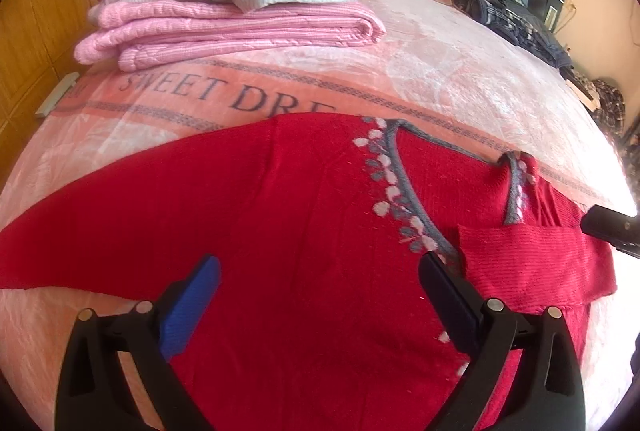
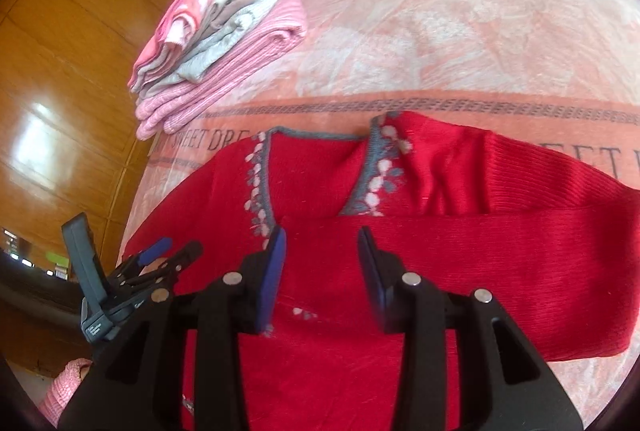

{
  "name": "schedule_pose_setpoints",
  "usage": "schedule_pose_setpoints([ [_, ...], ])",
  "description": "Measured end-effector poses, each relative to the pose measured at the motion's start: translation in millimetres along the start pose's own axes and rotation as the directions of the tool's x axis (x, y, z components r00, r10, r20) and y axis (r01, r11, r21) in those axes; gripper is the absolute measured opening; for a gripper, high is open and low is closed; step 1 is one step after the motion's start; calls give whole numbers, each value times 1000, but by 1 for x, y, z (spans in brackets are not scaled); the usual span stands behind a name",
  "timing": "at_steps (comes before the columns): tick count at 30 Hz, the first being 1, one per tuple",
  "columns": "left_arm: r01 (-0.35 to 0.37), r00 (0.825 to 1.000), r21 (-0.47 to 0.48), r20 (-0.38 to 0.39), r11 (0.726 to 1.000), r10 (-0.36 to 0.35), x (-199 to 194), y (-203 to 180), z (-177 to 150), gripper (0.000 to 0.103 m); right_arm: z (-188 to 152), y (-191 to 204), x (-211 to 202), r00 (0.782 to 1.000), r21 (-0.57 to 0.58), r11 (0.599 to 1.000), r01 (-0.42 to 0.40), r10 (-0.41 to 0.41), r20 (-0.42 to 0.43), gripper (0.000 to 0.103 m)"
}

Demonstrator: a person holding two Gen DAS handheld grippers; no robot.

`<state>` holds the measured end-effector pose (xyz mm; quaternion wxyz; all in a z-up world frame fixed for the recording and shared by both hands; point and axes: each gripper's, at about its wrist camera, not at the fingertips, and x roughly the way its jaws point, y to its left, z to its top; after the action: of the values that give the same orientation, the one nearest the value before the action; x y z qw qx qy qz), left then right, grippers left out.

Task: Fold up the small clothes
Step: 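Carry the cuff with the right tool across the sweater body and release, then grasp the other sleeve with the left tool and lift it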

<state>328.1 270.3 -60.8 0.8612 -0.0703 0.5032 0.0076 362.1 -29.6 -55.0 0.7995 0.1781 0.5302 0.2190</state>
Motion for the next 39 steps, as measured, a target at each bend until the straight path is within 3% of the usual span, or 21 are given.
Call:
schedule_pose_setpoints([
  [4, 150, 984, 3, -95, 989, -149, 15, -35, -3, 99, -7, -55, -26, 998, 100, 994, 38, -43, 43, 38],
  [8, 290, 940, -5, -184, 957, -286, 31, -70, -6, 99, -21, -96, -51, 995, 149, 987, 63, -73, 65, 38],
  [13, 318, 921, -29, -227, 948, -316, 48, -91, -9, 99, -36, -134, -77, 992, 192, 979, 67, -86, 92, 38],
  [15, 313, 924, -29, -221, 949, -312, 50, -96, -9, 96, -41, -144, -85, 991, 201, 977, 72, -93, 96, 38],
  [16, 308, 927, -19, -219, 951, -305, 51, -99, -9, 90, -43, -150, -88, 990, 206, 976, 76, -97, 97, 39],
  [20, 227, 955, 25, -201, 973, -218, 51, -107, -8, 45, -53, -167, -99, 988, 231, 969, 88, -113, 100, 39],
  [22, 182, 968, 41, -180, 982, -172, 51, -107, -8, 30, -55, -173, -102, 987, 243, 965, 94, -122, 102, 40],
  [26, 179, 973, 22, -154, 984, -173, 46, -98, -6, 10, -58, -180, -103, 986, 259, 960, 107, -137, 99, 43],
  [34, 287, 953, -26, -88, 958, -288, 13, -85, 7, 8, -54, -173, -94, 985, 255, 960, 118, -145, 90, 43],
  [39, 296, 955, -24, -19, 955, -297, -13, -65, 24, 8, -48, -162, -89, 987, 248, 963, 106, -133, 94, 44],
])
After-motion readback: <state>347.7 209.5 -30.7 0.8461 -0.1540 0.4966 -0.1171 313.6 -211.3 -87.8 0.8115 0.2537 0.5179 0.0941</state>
